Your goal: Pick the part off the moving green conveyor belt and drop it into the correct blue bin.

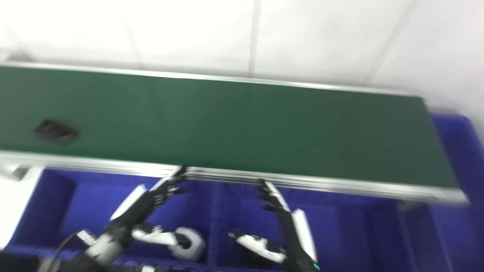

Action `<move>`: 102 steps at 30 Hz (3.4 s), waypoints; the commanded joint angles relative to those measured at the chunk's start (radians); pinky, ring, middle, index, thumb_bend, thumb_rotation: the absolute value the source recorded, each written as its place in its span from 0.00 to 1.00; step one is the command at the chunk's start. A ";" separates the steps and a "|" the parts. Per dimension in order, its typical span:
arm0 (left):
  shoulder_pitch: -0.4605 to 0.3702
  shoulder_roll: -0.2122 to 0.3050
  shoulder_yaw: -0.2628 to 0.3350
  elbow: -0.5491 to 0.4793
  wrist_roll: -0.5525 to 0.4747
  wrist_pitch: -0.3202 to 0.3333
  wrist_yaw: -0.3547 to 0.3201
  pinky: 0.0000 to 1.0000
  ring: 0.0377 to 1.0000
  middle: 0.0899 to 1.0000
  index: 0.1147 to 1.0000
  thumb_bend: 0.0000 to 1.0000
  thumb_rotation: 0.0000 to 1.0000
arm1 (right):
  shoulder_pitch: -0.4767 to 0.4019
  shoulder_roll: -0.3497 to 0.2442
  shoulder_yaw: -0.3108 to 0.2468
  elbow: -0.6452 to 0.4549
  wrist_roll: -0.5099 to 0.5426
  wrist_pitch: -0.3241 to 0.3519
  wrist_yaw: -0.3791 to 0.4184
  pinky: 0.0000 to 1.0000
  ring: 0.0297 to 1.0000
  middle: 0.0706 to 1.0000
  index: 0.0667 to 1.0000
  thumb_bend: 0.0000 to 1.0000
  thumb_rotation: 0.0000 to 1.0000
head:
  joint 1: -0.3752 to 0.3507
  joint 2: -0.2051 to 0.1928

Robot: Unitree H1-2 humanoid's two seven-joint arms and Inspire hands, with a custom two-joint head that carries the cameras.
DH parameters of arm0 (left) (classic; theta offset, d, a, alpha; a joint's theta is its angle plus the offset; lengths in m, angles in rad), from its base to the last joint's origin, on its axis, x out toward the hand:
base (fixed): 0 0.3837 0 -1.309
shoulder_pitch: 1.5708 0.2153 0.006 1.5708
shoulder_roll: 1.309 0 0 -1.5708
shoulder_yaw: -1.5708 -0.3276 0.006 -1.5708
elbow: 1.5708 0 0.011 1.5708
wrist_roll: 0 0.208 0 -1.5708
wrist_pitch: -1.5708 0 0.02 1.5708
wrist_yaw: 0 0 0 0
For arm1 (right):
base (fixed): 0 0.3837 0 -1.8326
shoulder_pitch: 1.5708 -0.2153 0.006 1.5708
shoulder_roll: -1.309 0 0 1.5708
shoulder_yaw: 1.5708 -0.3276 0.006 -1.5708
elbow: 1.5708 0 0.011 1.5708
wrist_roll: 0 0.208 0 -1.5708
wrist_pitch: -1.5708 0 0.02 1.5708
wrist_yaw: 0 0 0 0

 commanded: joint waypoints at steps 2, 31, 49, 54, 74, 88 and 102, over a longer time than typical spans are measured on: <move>-0.005 -0.018 -0.018 0.012 0.027 -0.053 0.027 0.87 0.96 1.00 0.96 0.69 0.36 | 0.001 -0.011 -0.007 0.000 0.029 -0.070 -0.006 0.78 0.86 0.88 0.93 0.60 0.33 | 0.032 -0.028; -0.015 -0.037 -0.044 0.089 0.073 -0.105 0.072 0.94 0.99 1.00 0.97 0.69 0.36 | -0.018 -0.010 -0.003 0.090 0.025 -0.136 -0.029 0.76 0.85 0.86 0.92 0.59 0.23 | -0.022 -0.127; -0.028 -0.029 -0.048 0.115 0.060 -0.123 0.076 0.95 1.00 1.00 0.97 0.70 0.35 | -0.021 0.004 -0.017 0.093 0.039 -0.160 -0.056 0.73 0.83 0.84 0.90 0.63 0.24 | -0.095 -0.127; -0.027 -0.015 -0.042 0.115 0.048 -0.139 0.073 0.95 1.00 1.00 0.99 0.69 0.36 | -0.018 0.011 -0.024 0.042 0.039 -0.179 -0.070 0.70 0.80 0.82 0.87 0.64 0.24 | -0.204 -0.095; -0.002 0.075 0.015 0.029 -0.054 -0.078 0.028 0.90 0.99 1.00 1.00 0.64 0.39 | -0.181 0.041 -0.087 -0.242 0.012 0.030 -0.007 0.71 0.78 0.81 0.87 0.66 0.34 | -0.448 0.061; -0.012 0.092 0.009 0.028 -0.074 -0.072 0.002 0.87 0.97 1.00 0.97 0.68 0.35 | -0.419 -0.006 -0.088 -0.165 -0.051 0.165 0.094 0.75 0.80 0.81 0.88 0.70 0.29 | -0.449 0.057; -0.008 0.096 0.006 0.024 -0.091 -0.072 -0.024 0.87 0.97 1.00 0.96 0.68 0.32 | -0.589 -0.006 -0.007 -0.003 -0.165 0.266 0.166 0.66 0.75 0.80 0.86 0.75 0.31 | -0.473 0.050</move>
